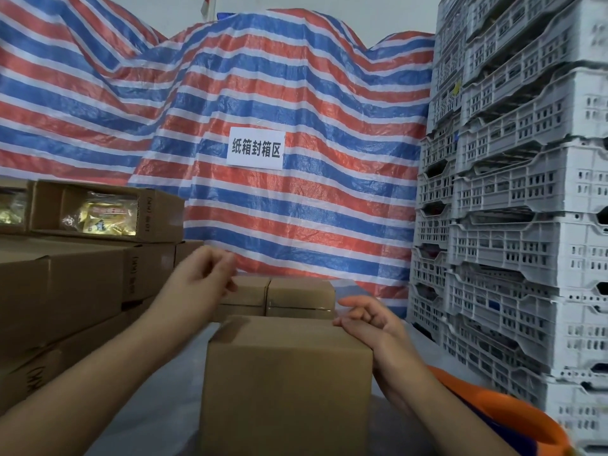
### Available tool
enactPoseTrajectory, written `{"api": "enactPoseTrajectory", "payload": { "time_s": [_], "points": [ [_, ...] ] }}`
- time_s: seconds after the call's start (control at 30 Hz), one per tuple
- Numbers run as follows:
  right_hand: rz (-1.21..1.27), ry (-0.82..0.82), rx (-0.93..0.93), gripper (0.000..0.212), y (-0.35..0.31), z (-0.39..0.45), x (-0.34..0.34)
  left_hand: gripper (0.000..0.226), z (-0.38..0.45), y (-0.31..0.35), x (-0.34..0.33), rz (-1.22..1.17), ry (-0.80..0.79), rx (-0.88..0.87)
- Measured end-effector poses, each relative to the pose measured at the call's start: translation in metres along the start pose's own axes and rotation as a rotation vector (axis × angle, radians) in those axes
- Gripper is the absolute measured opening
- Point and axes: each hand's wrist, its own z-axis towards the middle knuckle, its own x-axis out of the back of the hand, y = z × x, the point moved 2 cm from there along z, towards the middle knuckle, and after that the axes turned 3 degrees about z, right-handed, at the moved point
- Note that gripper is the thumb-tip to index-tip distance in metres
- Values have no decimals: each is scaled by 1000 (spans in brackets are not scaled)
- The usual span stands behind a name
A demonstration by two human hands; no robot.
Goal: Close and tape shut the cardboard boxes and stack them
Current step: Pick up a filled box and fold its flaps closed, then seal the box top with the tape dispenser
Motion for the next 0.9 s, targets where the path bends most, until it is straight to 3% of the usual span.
{"api": "enactPoseTrajectory", "payload": {
  "time_s": [0.07, 0.2, 0.3, 0.4, 0.53, 0.6, 0.67, 0.77, 0.83, 0.9],
  "points": [
    [2, -5, -4, 22, -1, 0, 0, 17, 3, 24, -20, 129, -217, -62],
    [22, -15, 4, 24, -3, -2, -1, 43, 0, 50, -59, 616, -597, -145],
    [-20, -10, 10, 27, -3, -1, -1, 49, -7, 40, -79, 891, -874, -40],
    [-69, -20, 1, 30, -2, 0, 0, 49, -10, 35, -83, 870, -948, 74],
    [-45, -56, -70, 22, -11, -2, -1, 49, -11, 39, -80, 875, -958, 78],
    [-32, 14, -102, 19, -23, -1, 2, 49, -15, 41, -81, 900, -962, 60],
    [-260, 155, -37, 22, -43, 3, 13, 48, -17, 43, -80, 958, -978, 17],
    [-1033, 142, 58, 36, -76, 4, 37, 47, -19, 48, -80, 923, -976, 32],
    [-1492, 57, -53, 37, -82, -6, 53, 48, -19, 51, -79, 884, -955, 66],
    [-1773, 55, -179, 44, -76, -24, 68, 48, -21, 52, -78, 881, -952, 71]
  ]
}}
